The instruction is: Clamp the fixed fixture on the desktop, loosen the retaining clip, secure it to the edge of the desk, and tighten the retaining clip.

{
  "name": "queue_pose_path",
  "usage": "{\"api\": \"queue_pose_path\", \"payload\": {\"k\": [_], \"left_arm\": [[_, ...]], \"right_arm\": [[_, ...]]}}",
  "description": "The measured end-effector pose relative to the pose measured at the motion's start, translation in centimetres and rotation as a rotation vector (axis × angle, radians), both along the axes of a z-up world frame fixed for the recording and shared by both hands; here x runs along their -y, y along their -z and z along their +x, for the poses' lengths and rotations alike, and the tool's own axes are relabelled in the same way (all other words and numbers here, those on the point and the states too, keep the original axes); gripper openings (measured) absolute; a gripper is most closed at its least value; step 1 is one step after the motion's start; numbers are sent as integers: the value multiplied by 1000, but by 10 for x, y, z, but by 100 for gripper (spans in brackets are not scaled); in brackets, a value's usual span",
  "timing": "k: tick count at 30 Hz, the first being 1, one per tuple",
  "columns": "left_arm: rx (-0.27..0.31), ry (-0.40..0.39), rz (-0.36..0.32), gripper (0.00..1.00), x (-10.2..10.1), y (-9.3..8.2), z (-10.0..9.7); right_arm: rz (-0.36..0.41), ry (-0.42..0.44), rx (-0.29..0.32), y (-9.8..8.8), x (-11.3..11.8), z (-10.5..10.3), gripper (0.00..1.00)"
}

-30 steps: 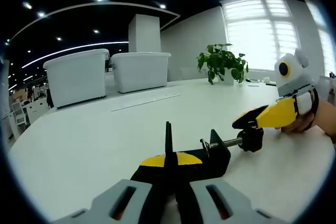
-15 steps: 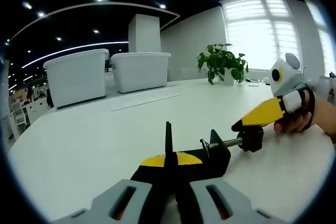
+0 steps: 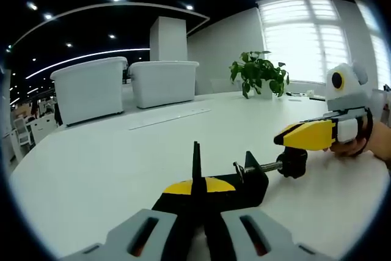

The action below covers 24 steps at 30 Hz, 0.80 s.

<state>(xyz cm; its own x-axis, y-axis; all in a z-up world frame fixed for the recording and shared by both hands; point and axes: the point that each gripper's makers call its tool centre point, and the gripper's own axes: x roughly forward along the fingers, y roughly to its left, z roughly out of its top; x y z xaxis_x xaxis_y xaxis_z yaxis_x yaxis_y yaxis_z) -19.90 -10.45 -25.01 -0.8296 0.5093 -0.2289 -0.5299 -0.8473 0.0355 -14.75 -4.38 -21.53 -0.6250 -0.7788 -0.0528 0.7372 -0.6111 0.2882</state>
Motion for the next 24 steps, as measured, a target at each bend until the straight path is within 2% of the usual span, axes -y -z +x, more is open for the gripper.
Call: {"api": "queue_pose_path", "payload": {"k": [4, 8, 9, 10, 14, 16, 18, 19, 24], "left_arm": [[0, 0, 0, 5, 0, 0, 0], [0, 0, 0, 5, 0, 0, 0], [0, 1, 0, 5, 0, 0, 0], [-1, 1, -1, 5, 0, 0, 0], [0, 1, 0, 5, 0, 0, 0], [0, 1, 0, 5, 0, 0, 0], [1, -1, 0, 5, 0, 0, -1], [1, -3, 0, 5, 1, 0, -1], [1, -4, 0, 5, 1, 0, -1]], "right_arm": [[-18, -1, 39, 2, 0, 3, 14], [9, -32, 13, 3, 8, 13, 21], [44, -41, 16, 9, 10, 15, 22], [72, -25, -11, 10, 10, 13, 24], [65, -27, -14, 8, 11, 16, 23], [78, -25, -34, 8, 12, 18, 22], [115, -22, -89, 6, 12, 19, 22], [163, -17, -146, 6, 10, 3, 21], [426, -1, -468, 4, 14, 4, 20]]}}
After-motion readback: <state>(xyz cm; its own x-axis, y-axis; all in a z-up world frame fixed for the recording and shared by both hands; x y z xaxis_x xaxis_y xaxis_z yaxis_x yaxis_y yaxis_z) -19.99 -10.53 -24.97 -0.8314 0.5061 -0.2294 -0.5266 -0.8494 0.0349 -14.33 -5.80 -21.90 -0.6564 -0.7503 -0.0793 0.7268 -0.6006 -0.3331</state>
